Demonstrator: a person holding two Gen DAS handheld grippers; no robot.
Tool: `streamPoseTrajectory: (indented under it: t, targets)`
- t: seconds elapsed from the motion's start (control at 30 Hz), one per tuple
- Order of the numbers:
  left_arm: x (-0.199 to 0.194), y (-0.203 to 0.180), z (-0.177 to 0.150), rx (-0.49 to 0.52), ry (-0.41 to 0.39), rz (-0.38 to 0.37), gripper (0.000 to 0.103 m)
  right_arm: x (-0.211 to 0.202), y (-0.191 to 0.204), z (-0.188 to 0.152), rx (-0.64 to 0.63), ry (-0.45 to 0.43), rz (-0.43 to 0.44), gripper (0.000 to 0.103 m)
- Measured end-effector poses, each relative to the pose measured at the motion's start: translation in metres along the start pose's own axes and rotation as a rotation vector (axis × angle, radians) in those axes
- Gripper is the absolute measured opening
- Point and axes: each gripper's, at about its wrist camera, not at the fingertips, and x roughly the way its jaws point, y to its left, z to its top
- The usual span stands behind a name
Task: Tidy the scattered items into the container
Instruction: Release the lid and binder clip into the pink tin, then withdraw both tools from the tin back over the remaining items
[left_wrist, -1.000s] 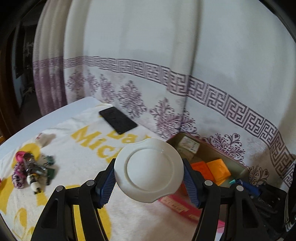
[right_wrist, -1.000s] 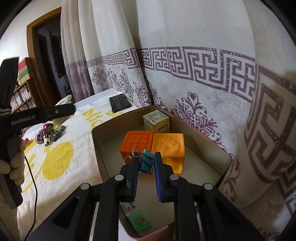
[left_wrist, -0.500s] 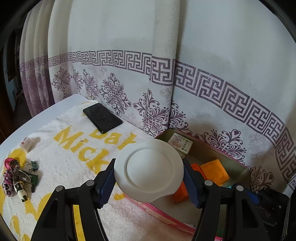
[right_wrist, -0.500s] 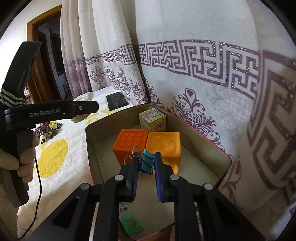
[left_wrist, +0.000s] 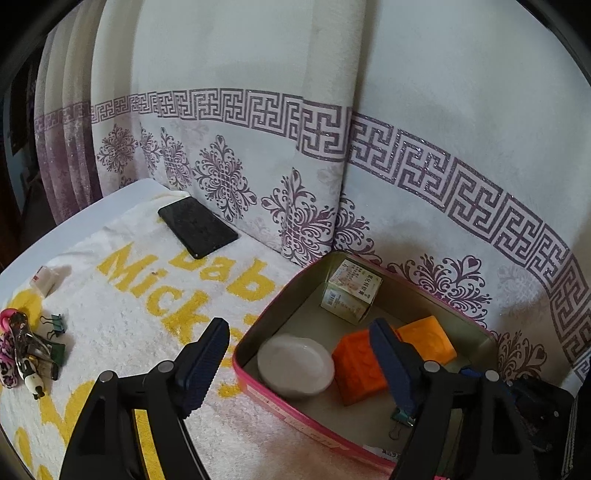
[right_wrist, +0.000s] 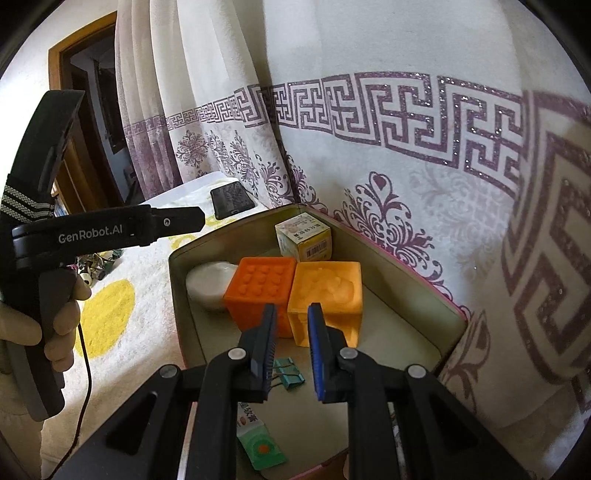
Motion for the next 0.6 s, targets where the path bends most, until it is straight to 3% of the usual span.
streamPoseTrajectory:
  t: [0.37, 0.43, 0.5, 0.6]
  targets:
    - [-0.019, 0.017, -0.004, -0.029, -0.025, 0.022, 0.080, -0.005, 0.015, 0.003, -0.016, -0.007, 0.026, 0.021]
    - [-0.024, 0.023, -0.006, -0.040, -0.030, 0.032, 0.080, -0.004, 0.020, 0.004, -0.017, -0.004, 0.043, 0.033]
    - [-0.030, 0.031, -0.009, -0.055, -0.034, 0.044, 0.080, -0.005, 0.027, 0.004, -0.016, -0.010, 0.061, 0.055]
    - [-0.037, 0.043, -0.014, -0.076, -0.039, 0.064, 0.080, -0.004, 0.042, 0.004, -0.037, -0.018, 0.079, 0.057]
